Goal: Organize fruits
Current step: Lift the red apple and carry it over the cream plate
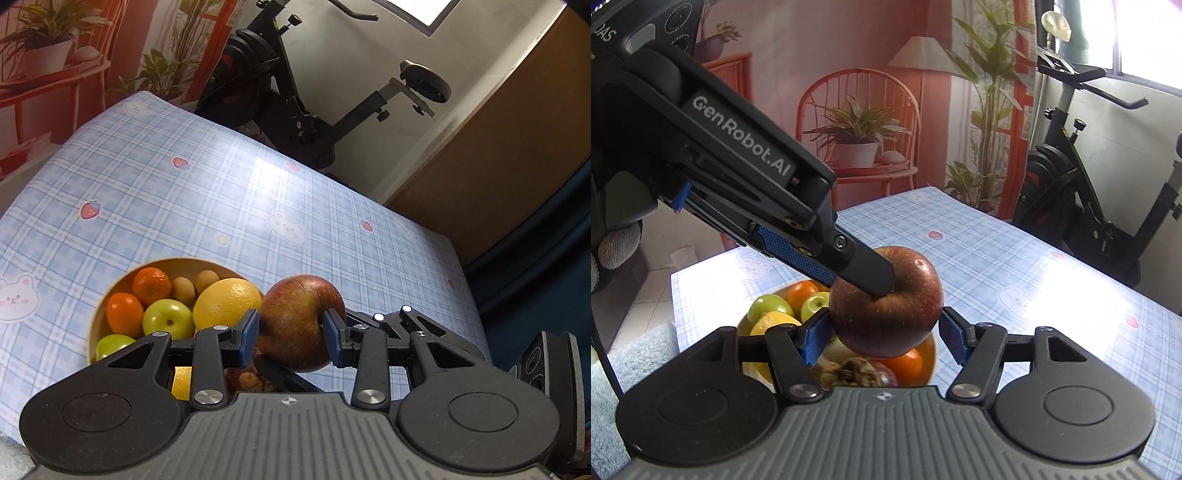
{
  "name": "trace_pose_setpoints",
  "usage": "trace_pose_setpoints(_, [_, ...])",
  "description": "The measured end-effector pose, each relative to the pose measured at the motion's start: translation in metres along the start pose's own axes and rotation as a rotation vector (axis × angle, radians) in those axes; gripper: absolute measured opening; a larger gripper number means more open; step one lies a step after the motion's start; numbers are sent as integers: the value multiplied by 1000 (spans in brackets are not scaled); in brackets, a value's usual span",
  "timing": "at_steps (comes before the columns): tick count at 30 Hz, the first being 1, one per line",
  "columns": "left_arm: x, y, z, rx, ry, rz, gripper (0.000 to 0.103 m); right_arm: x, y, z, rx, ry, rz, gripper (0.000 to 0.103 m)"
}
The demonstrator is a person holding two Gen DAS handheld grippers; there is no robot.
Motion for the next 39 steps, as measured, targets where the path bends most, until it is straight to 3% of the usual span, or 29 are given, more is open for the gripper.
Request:
trace_pose_setpoints(10, [43, 7, 4, -14, 14, 99, 41, 26, -6, -40, 80, -32, 7, 65])
trace_pose_setpoints(21, [59, 5, 2, 0, 30, 128, 41, 31, -4, -54, 107, -27, 45, 66])
trace_pose_setpoints(39, [82, 0, 1, 2, -34, 195, 41, 38, -11, -90, 152, -87, 93, 66])
Point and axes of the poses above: each gripper's, at about its wrist camera, not at the fingertips, and z roughly against the way its jaws point, x to its left, y to its underside, the point moved 7 cm from there along -z, roughly the way its jaws point, and after that the axes turned 10 degrees about -y, right-handed, at the moved point
